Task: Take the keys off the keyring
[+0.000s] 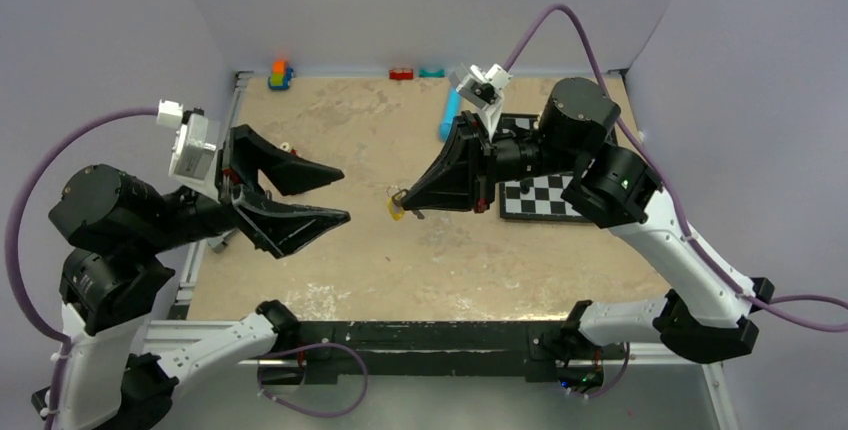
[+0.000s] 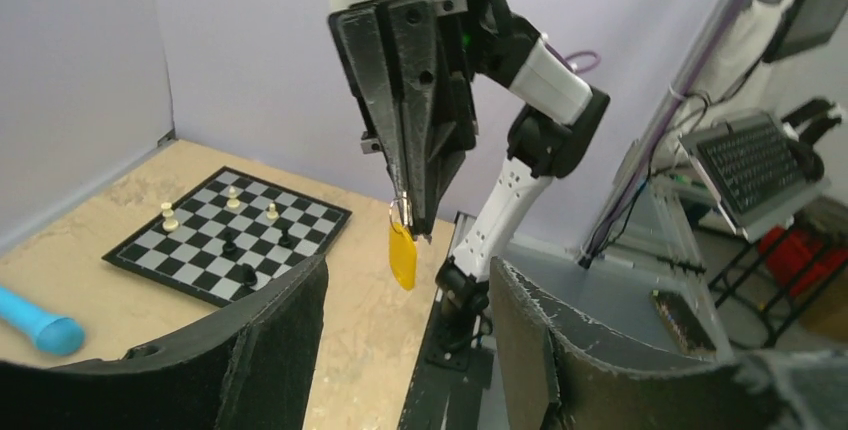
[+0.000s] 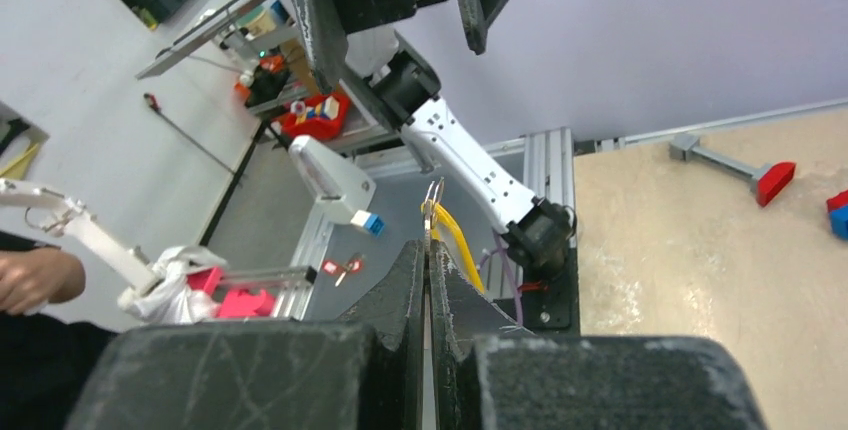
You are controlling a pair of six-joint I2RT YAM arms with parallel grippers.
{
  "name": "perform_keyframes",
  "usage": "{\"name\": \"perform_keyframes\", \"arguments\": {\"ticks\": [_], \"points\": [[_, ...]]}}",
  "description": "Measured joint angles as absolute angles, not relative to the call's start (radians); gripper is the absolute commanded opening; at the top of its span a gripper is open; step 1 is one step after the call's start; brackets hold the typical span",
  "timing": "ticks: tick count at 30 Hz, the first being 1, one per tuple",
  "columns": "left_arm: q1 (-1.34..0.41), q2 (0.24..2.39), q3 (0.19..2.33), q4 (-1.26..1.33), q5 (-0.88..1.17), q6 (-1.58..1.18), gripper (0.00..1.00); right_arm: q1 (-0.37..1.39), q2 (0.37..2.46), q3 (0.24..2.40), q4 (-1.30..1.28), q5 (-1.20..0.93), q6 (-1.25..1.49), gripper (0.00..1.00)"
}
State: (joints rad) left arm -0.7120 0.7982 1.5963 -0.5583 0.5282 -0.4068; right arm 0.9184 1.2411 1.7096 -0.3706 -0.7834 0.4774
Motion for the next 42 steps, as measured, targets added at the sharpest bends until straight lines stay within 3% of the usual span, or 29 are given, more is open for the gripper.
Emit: {"name": "perform_keyframes", "arguments": {"ticks": [8,28,39,42], "points": [[-0.707,0.927,1.744,-0.736,0.699,-0.291,0.53,0.918,1.295,1.819,-0.553,-0.831,0.378,0.00],[-0.706,1.077,1.801,-0.775,0.791,-0.272,0.34,0.918,1.353,1.887,-0.682,-0.833,0.289,0.00],[-0.706,1.083,1.810,-0.810,0.807,-0.265,0.36,0.918,1.353,1.887,-0.687,-0.833,0.282,0.00],[-0.706,1.084,1.810,-0.825,0.808,-0.260,0.30,0.918,1.353,1.887,-0.686,-0.833,0.282,0.00]]}}
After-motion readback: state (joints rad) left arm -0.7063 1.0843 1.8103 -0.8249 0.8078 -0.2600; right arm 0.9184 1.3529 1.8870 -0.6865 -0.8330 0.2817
